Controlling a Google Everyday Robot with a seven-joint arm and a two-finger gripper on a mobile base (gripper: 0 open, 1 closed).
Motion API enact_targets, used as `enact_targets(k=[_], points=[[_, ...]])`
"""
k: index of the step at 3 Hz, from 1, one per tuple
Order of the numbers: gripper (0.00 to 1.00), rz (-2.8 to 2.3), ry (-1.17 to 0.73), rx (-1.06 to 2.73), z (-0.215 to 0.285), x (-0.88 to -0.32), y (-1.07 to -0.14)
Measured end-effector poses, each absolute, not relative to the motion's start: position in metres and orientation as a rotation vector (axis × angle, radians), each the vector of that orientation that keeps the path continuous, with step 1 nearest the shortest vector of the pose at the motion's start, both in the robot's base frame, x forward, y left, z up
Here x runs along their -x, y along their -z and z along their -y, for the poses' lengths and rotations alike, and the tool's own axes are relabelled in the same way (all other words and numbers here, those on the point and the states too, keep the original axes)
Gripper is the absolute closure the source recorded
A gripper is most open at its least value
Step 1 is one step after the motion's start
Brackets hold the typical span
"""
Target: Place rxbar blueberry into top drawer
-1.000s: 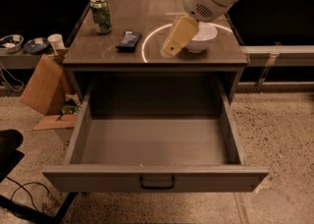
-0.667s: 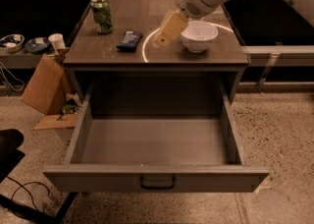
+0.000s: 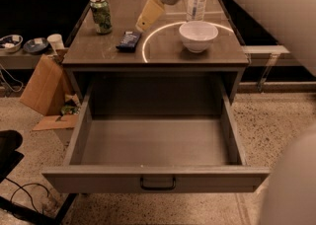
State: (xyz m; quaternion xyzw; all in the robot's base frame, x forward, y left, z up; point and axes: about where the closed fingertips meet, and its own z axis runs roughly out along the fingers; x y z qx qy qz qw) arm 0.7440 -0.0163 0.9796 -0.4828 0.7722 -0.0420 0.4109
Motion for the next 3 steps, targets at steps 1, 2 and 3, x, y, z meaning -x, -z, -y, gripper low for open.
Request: enact_targets(k=[1,2,3], points=[[0.0,-2.142,0.064,1.1,-0.0025,-0.7741,-0.9483],[0.0,-2.206,0.031,1.007,-0.0033,-0.7775,-0.9437],[0.0,-2.205,0.031,1.009,-0.0035,-0.7773,-0.9438]])
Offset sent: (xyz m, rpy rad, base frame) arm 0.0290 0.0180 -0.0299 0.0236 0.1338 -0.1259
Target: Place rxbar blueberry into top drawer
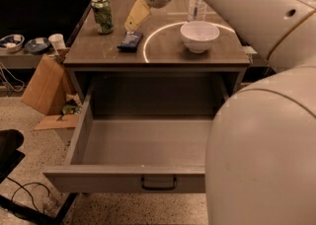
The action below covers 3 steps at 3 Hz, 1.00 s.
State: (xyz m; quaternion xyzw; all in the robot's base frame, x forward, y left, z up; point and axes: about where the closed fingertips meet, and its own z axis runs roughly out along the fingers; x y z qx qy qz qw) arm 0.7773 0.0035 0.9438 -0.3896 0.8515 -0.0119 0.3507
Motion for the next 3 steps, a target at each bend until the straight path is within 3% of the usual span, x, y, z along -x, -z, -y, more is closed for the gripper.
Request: enact_targets(k=[3], points=[[0.0,-2.499,0.171,0.603,0.001,-0.819,-0.885]])
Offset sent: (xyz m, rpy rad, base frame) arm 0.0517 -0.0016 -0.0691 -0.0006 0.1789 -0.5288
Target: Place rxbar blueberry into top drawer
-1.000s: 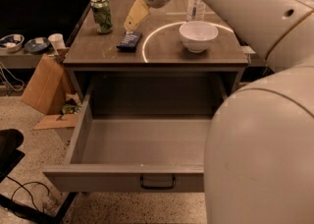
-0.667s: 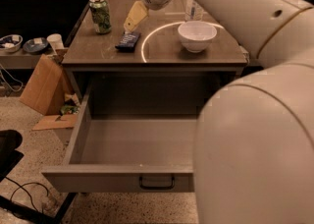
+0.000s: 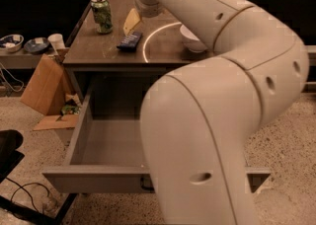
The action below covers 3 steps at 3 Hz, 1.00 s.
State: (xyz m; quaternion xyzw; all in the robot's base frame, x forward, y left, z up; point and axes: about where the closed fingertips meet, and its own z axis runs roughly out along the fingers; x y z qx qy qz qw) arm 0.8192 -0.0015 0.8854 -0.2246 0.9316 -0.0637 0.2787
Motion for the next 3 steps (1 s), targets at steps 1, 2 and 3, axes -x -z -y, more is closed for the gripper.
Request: enact_targets(k=[1,2,3], points=[[0.0,-2.552,0.18,0.498,0.002,-0.828,-0.873],[0.0,-2.575,0.142,0.443,-0.008,-0.839,-0.86],[0.0,-2.599,0.097,0.406,-0.016,-0.85,-0.846]])
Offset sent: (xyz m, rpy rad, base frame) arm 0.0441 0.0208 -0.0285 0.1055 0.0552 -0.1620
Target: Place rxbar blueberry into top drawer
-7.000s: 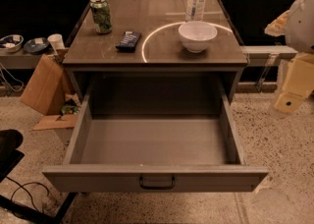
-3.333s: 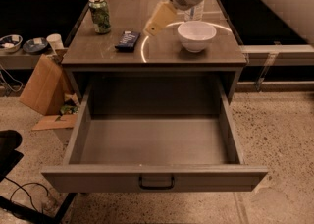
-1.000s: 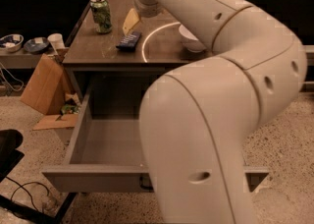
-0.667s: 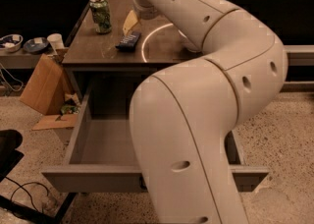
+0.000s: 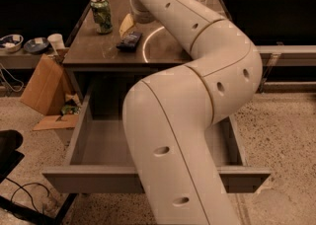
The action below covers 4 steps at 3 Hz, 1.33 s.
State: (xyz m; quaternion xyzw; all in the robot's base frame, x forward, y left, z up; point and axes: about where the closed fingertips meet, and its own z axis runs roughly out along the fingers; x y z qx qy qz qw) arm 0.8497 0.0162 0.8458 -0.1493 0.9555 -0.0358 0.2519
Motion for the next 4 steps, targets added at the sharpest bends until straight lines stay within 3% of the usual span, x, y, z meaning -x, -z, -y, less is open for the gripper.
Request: enact_targets(k=[2,3,4], points=[[0.0,-2.713,0.052,0.339,-0.036,-0.852,-0.807],[0.18,-2.727,0.059,0.339,-0.041,-0.851,-0.808],[0.5,-2.727,0.059,0.339,-0.041,-0.851,-0.819]])
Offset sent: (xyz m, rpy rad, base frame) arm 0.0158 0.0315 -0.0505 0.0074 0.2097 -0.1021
